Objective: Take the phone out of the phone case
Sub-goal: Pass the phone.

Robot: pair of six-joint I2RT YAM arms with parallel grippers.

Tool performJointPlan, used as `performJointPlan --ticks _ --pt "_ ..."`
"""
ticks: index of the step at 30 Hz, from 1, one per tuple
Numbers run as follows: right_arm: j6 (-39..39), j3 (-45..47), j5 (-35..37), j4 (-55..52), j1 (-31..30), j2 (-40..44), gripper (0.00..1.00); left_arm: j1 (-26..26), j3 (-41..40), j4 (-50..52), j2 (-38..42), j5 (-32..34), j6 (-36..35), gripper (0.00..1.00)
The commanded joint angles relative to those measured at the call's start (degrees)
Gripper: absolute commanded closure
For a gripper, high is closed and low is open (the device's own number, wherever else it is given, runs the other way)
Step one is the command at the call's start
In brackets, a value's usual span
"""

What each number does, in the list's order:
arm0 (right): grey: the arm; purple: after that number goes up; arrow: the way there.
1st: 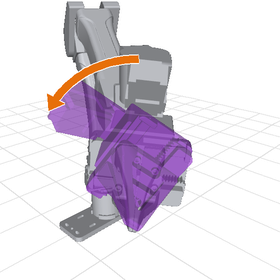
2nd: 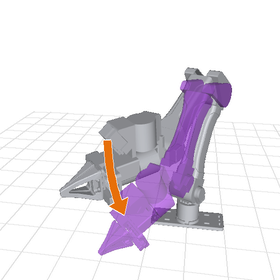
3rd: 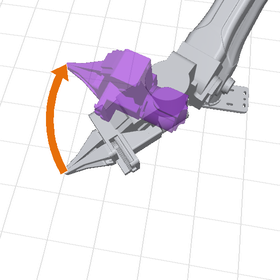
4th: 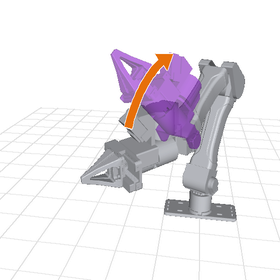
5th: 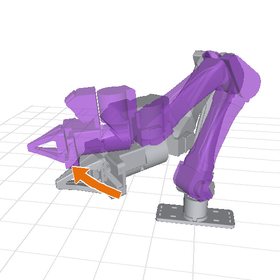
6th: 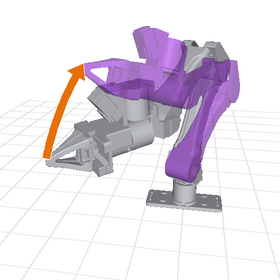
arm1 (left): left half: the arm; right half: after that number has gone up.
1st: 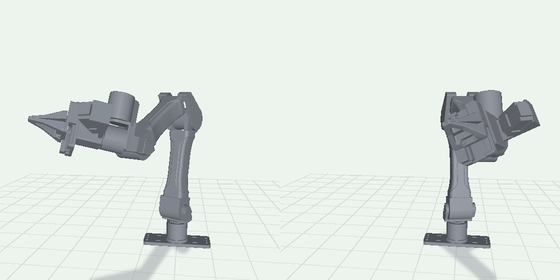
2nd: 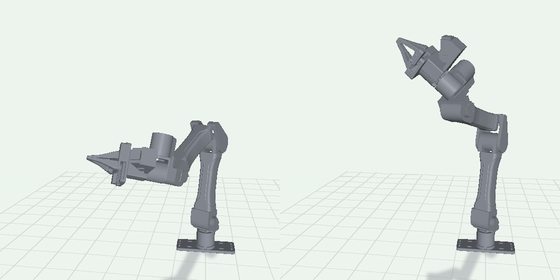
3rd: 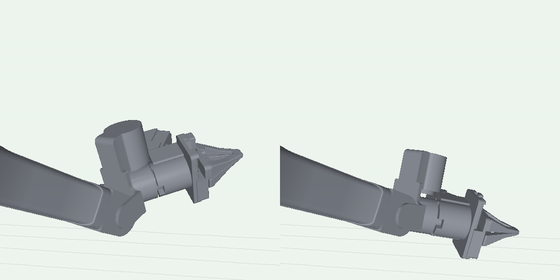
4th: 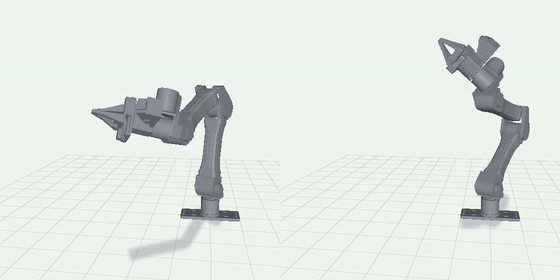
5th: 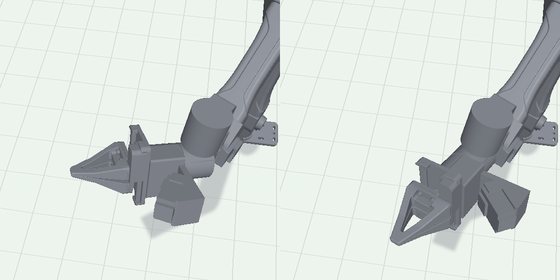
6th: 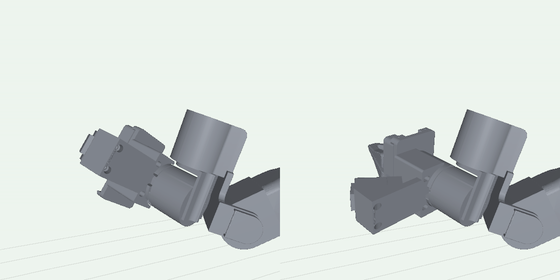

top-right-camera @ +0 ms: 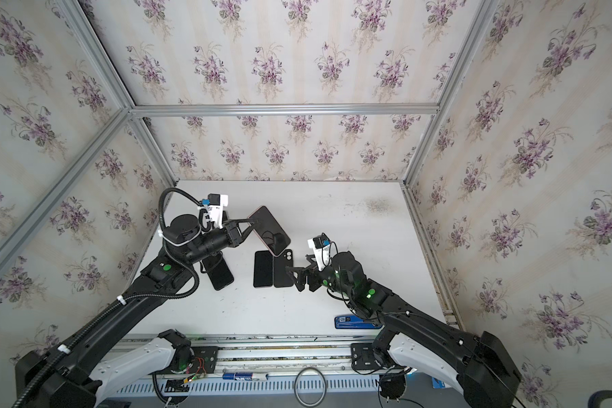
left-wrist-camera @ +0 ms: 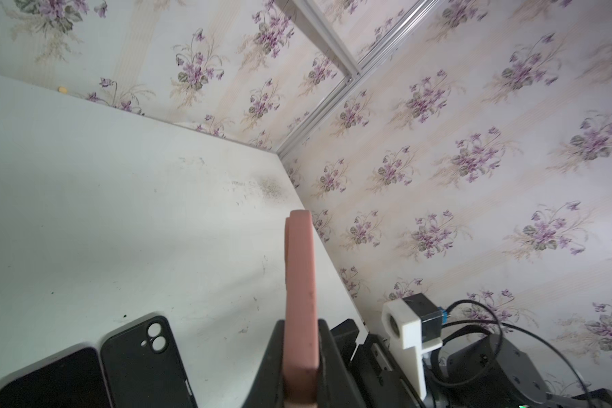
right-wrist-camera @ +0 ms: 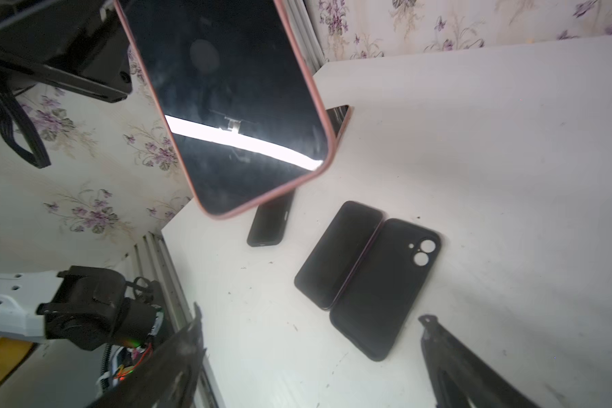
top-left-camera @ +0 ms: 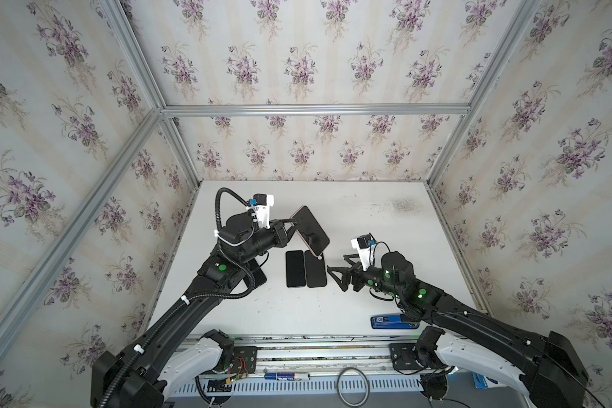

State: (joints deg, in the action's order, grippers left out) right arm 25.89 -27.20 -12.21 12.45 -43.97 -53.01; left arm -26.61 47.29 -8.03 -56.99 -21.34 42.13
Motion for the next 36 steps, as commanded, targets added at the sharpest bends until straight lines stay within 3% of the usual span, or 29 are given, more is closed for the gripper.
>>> performJointPlan --ticks 1,8,15,36 --pt "7.0 1.4 -7.6 12.6 -0.1 -0.7 0.03 0.2 -1.4 -10.1 2.3 0.1 5.3 1.00" --pt "17.5 1.8 -15.9 34.5 0.0 -8.5 0.09 0.2 -3.6 -16.1 4.6 -0.6 10.7 1.00" --pt "22.6 0.4 -18.3 46.8 -0.1 -14.3 0.25 0.3 -4.8 -17.7 5.7 0.0 12.2 1.00" --pt "31.2 -0.7 -17.9 60.0 1.4 -21.7 0.65 1.0 -5.8 -18.9 6.6 0.0 13.4 1.00"
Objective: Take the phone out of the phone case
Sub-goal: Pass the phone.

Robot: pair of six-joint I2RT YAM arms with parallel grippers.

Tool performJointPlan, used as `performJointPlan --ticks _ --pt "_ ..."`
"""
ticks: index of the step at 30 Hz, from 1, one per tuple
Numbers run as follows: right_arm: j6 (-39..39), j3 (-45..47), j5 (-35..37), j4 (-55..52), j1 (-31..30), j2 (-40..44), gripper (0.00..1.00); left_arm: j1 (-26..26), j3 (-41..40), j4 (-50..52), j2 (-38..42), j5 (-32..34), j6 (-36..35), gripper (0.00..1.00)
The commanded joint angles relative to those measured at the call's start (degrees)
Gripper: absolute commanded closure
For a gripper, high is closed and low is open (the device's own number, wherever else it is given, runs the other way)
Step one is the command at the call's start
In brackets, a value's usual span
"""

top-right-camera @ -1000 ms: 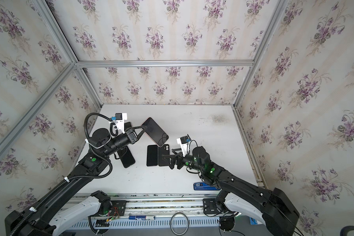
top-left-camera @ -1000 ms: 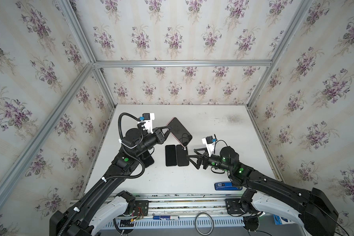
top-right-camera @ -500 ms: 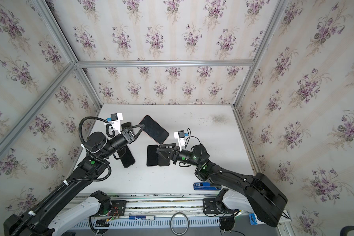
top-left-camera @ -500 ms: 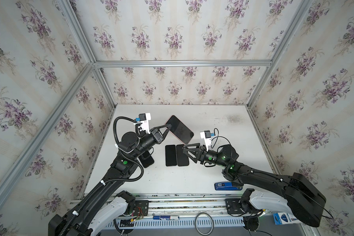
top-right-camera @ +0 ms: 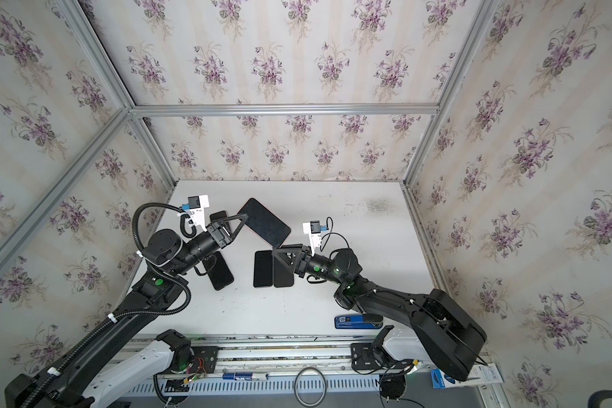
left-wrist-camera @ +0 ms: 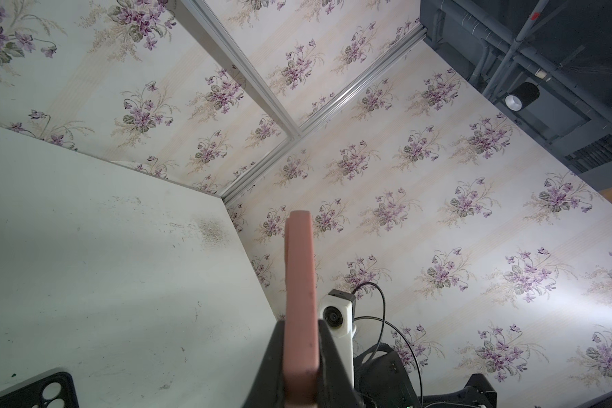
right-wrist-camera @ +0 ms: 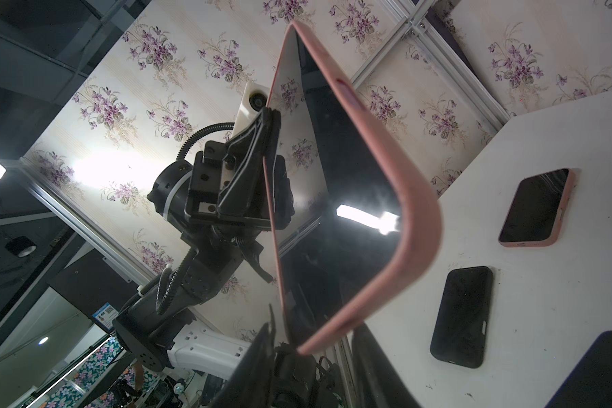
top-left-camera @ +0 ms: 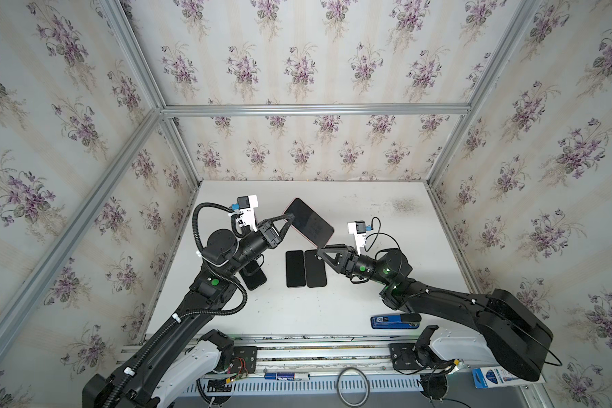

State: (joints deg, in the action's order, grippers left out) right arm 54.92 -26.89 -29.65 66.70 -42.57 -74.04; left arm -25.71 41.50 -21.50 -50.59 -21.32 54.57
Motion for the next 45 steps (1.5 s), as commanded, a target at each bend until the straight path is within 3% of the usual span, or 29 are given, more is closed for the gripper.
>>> performJointPlan --ticks 1,8,19,23,27,34,38,41,45 --pt "2.4 -1.1 -0.6 6.3 0.0 -1.1 0.66 0.1 0.0 -5.4 0.2 -0.1 0.9 1.00" --pt "3.4 -1.6 -1.2 8.0 0.2 -2.8 0.77 0.4 -0.2 -5.4 0.4 0.0 0.8 1.00" --pt "3.1 -0.5 -4.3 14.0 0.2 -6.3 0.86 0.9 1.0 -5.8 -1.8 -1.6 3.5 1.00" --pt "-3.9 0.2 -9.0 13.6 0.2 -7.6 0.87 1.2 2.2 -5.4 -3.3 -3.7 6.1 1.00" --pt "-14.8 -0.4 -11.6 6.9 0.2 -8.5 0.95 1.2 3.7 -5.4 -4.9 -6.7 8.7 1.00" --pt "-38.8 -0.4 -2.7 -9.9 0.1 -0.8 0.99 1.2 4.5 -4.3 -5.0 -9.0 9.7 1.00" --pt "-47.4 -1.6 3.4 -17.9 0.1 3.6 1.00 1.1 4.6 -4.2 -5.0 -9.7 9.7 1.00" --pt "-50.5 -1.8 8.1 -20.6 0.1 6.3 0.97 1.2 4.6 -4.1 -5.0 -9.9 9.6 1.00" --pt "-51.3 1.6 14.0 -20.9 0.2 10.2 0.59 1.2 4.7 -3.3 -4.4 -10.1 8.3 1.00"
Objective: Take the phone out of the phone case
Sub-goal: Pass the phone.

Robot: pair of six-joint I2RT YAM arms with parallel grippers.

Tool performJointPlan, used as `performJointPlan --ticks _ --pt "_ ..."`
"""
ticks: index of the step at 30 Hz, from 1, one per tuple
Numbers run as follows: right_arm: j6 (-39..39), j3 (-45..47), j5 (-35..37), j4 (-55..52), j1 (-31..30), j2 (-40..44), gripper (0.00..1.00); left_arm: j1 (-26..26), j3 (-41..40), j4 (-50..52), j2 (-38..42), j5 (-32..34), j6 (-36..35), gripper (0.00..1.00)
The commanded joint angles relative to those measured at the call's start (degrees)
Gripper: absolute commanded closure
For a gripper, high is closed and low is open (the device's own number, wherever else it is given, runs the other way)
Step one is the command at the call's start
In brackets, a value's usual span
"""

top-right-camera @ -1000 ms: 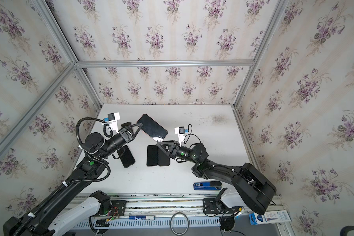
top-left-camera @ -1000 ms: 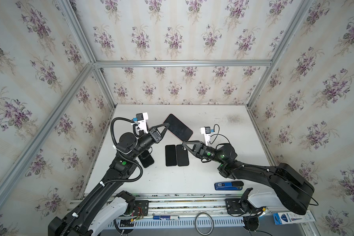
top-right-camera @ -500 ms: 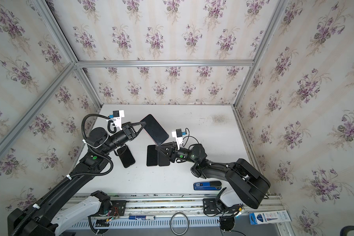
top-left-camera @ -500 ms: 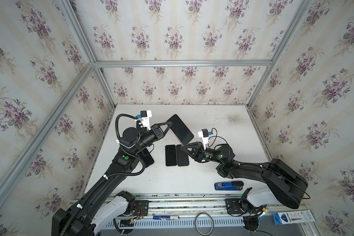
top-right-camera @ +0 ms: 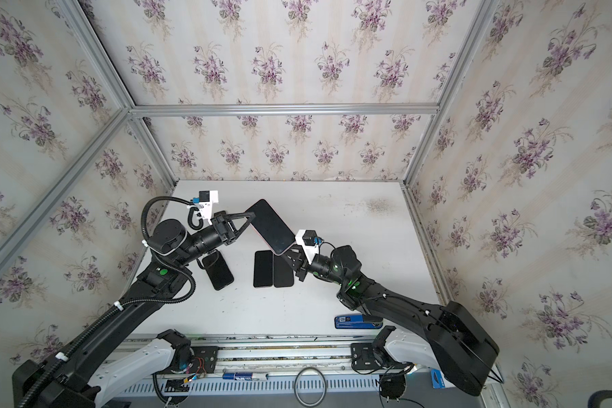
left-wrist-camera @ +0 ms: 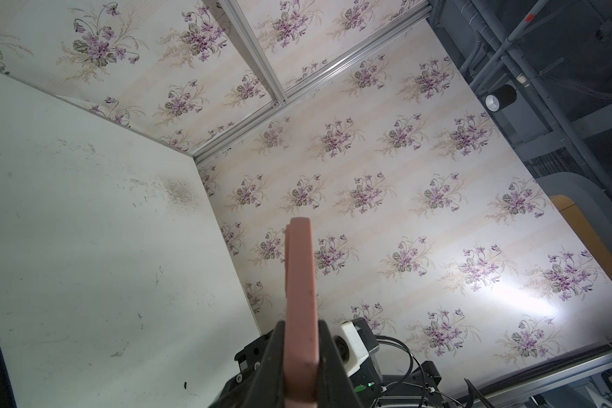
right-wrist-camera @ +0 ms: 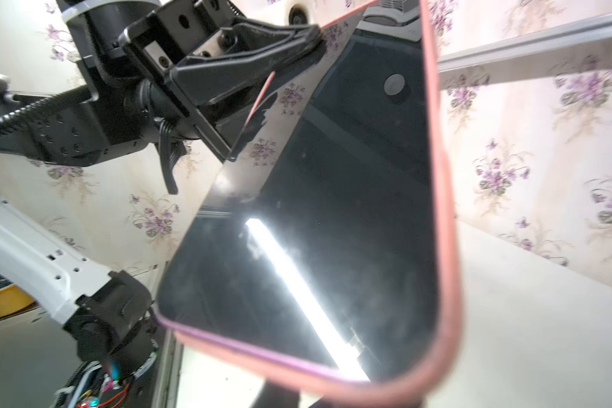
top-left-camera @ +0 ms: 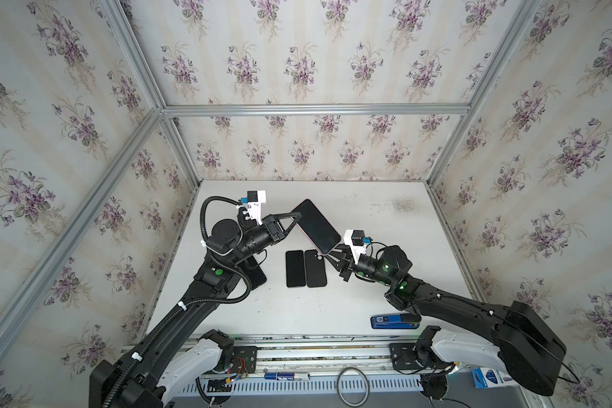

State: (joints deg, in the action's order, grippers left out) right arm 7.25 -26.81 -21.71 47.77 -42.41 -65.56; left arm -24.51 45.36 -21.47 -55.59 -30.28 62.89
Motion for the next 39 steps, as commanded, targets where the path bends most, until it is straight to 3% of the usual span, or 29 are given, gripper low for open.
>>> performJointPlan --ticks 1,4,7,12,15,21,26,31,39 --pt "-3.8 2.8 7.5 -2.0 0.1 3.2 0.53 0.1 1.1 -2.6 0.7 -1.2 -0.8 1.00" --pt "-3.7 5.9 10.6 -3.5 0.1 7.5 0.40 0.4 2.0 -0.2 0.8 -2.2 -3.2 1.00" --pt "-3.5 6.1 11.6 -8.6 0.1 11.4 0.33 0.8 2.6 1.2 0.6 -2.9 -5.1 1.00" --pt "-2.9 4.7 11.8 -17.1 0.1 17.2 0.30 1.6 2.9 2.4 0.2 -4.8 -8.4 1.00" --pt "-4.4 4.6 10.7 -21.0 0.2 21.5 0.29 1.7 5.9 8.2 -0.3 -7.5 -16.2 1.00" --pt "-11.3 0.2 1.4 -32.8 1.4 24.9 0.29 1.7 13.0 20.8 -2.6 -16.5 -35.7 1.00" --pt "-17.1 -6.1 -8.1 -43.0 1.8 21.4 0.30 1.7 13.3 26.3 -0.7 -18.8 -49.3 1.00" --pt "-20.4 -10.1 -14.2 -47.9 2.4 16.7 0.44 1.6 12.4 27.1 1.5 -23.7 -55.5 1.00" --pt "-20.6 -12.4 -21.4 -47.2 2.4 12.5 0.51 1.0 11.7 27.1 2.8 -27.4 -58.2 1.00"
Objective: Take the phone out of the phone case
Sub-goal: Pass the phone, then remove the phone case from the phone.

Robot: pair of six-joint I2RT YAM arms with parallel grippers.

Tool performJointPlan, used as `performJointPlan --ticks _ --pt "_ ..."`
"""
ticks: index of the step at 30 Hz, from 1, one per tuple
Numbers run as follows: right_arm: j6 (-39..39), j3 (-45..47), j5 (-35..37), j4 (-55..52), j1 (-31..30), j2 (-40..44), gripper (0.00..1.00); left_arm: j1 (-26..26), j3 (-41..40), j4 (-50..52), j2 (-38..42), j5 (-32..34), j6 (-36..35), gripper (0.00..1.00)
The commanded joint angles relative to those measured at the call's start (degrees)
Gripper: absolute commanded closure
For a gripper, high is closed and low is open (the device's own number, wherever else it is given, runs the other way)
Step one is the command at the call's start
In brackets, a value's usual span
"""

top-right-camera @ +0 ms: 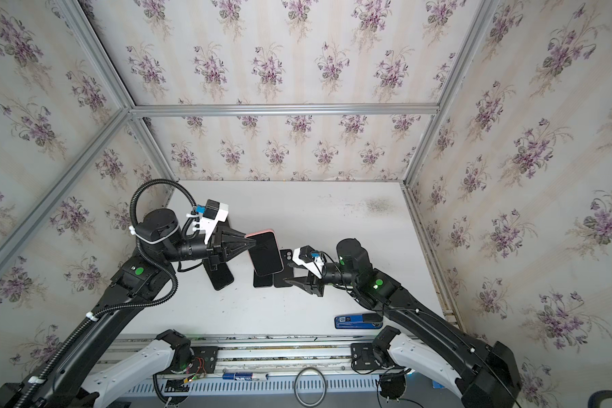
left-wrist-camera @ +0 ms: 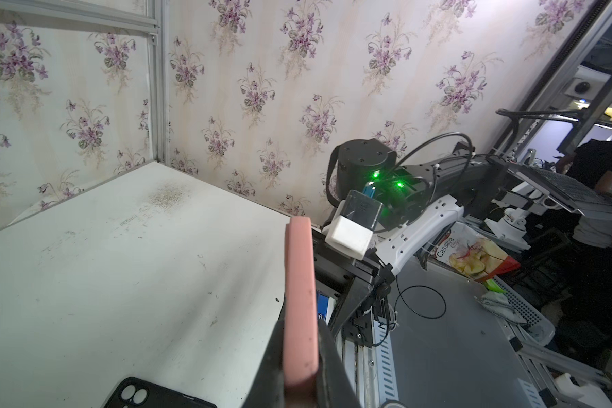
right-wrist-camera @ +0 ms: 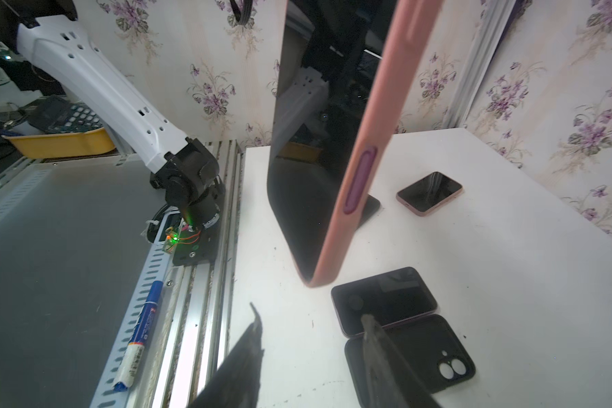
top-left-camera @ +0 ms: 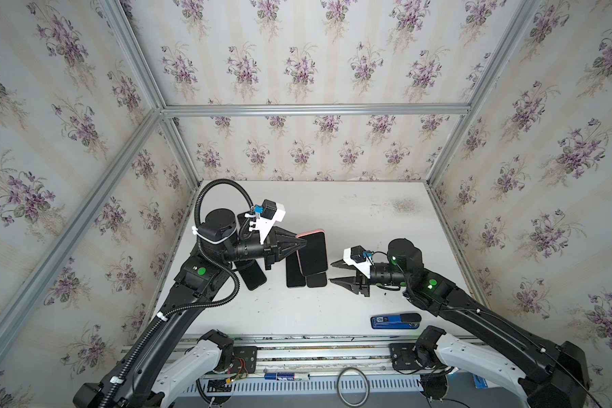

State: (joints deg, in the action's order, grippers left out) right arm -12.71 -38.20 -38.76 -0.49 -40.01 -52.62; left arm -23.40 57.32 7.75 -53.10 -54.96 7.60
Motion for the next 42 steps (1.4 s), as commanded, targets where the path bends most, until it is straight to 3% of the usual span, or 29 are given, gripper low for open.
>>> performJointPlan --ticks 1,13,33,42 --pt "-0.8 -1.2 -5.1 1.3 0.1 -0.8 0.51 -0.2 -0.3 -2.1 0.4 -2.8 -3.1 1.00" --pt "-2.3 -2.7 -8.1 0.9 0.0 -3.8 0.62 -1.7 -0.6 -2.1 0.5 -2.9 -3.6 1.00" --pt "-2.7 -4.4 -9.3 1.2 0.0 -5.7 0.72 -2.2 -0.6 -2.1 0.2 -3.0 -3.6 1.00" --pt "-6.7 -4.0 -10.1 -0.6 0.1 -5.7 0.90 -2.3 -0.3 -2.1 -0.6 -3.0 -3.0 1.00"
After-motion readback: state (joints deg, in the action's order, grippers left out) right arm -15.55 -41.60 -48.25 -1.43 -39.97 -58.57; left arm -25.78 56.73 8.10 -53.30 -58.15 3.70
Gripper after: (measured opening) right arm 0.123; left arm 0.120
